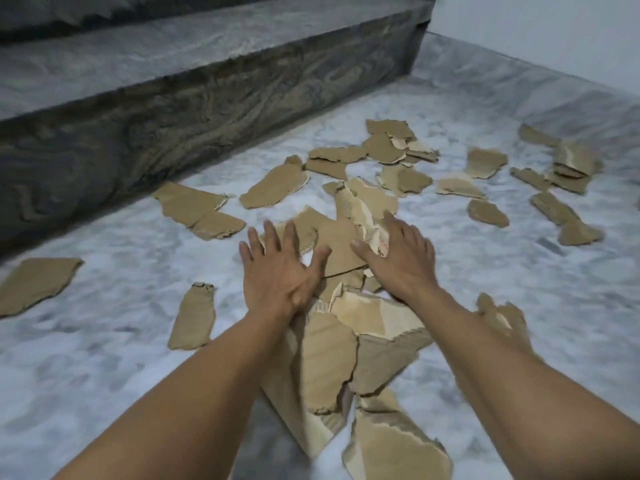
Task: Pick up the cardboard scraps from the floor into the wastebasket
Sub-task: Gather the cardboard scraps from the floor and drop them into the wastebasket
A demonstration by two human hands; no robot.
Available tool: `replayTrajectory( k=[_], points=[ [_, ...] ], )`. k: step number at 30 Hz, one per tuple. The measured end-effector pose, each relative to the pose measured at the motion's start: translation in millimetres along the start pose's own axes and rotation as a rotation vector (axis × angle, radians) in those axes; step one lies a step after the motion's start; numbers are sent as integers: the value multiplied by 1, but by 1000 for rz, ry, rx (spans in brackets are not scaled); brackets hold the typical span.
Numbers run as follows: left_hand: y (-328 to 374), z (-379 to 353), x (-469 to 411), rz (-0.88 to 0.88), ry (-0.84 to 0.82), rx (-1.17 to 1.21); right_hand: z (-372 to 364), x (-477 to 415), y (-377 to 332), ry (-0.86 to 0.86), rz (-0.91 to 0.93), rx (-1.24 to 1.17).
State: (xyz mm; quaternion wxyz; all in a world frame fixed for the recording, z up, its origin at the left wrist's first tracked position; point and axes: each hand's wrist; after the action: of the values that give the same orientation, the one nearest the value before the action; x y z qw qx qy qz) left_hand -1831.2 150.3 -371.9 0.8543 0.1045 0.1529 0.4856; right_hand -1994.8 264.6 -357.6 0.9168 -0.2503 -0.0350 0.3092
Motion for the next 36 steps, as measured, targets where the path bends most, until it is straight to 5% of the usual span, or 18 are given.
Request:
replayTrajectory(
  k=[11,17,21,27,36],
  points=[
    [34,1,45,141,200,159,-5,46,-51,70,-316,-649],
    [77,25,58,362,182,865,19,63,-26,98,-597,-1061],
    [120,46,74,439,171,1066,69,69,-7,212,-553,-1089],
    [225,117,101,248,183,1261,209,76,21,506,-333,-964],
    [432,204,198,-4,-31,1498,442,137,128,919,-215,-757]
  ],
)
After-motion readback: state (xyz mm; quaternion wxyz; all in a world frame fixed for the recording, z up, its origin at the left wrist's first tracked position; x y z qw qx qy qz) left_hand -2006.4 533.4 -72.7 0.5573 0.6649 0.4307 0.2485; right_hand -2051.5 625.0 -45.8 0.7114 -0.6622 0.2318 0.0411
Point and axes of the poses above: each hand's wrist, its own x-axis away from the middle knuckle, its own z-axis out of the back of the hand, y = z × x, and after that the axes turned 13 degrees about y, right-handed
